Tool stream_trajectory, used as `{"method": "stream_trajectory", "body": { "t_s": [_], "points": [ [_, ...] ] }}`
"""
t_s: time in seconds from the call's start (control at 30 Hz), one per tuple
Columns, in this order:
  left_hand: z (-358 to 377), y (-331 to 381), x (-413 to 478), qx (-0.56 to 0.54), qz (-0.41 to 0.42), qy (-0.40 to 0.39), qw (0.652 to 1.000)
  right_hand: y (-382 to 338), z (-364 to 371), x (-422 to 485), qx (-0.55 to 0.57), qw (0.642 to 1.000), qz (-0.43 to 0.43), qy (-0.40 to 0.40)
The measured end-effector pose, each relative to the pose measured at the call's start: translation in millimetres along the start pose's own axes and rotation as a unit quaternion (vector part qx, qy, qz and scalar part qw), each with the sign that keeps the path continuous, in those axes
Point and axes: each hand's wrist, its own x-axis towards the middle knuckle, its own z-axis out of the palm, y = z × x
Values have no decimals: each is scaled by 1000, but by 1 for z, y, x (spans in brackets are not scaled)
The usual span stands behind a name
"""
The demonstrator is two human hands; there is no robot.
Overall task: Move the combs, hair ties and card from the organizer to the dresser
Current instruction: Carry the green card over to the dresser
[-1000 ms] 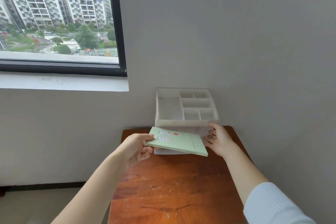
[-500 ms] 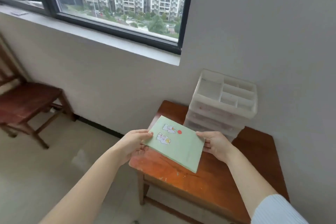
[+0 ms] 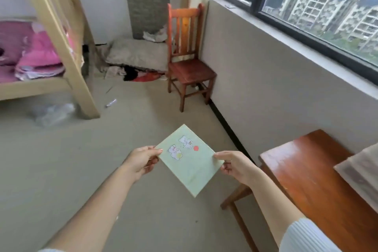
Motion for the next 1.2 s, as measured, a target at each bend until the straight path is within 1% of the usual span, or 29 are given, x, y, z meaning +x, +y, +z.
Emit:
{"method": "stream_trajectory", "body": {
  "t_s": [0.1, 0.23, 0.43, 0.6, 0.77, 0.87, 0.97, 1.1, 1.2],
  "points": [
    [-96, 2, -19, -59, 26, 70, 995, -21, 99, 17, -55, 996, -20, -62],
    [-231, -1, -55, -130, 64, 155, 977, -38, 245, 32, -120, 984, -34, -129],
    [-433, -15, -125, -200, 109, 278, 933, -41, 481, 36, -170, 959, -60, -219],
    [-573, -36, -174, -255, 114, 357, 891, -46, 659, 30, -206, 934, -65, -283],
    [-697, -47, -192, -313, 118, 423, 842, -57, 828, 40, -214, 920, -72, -319],
    [-776, -42, -187, -340, 124, 443, 820, -68, 926, 56, -209, 914, -72, -339],
    [-857, -30, -176, -360, 128, 460, 801, -84, 1022, 77, -207, 906, -67, -362],
    [-958, -3, -167, -383, 125, 487, 775, -106, 1140, 97, -208, 899, -37, -383],
    [-1025, 14, -169, -393, 136, 502, 758, -119, 1225, 104, -233, 887, -37, -396]
  ]
}}
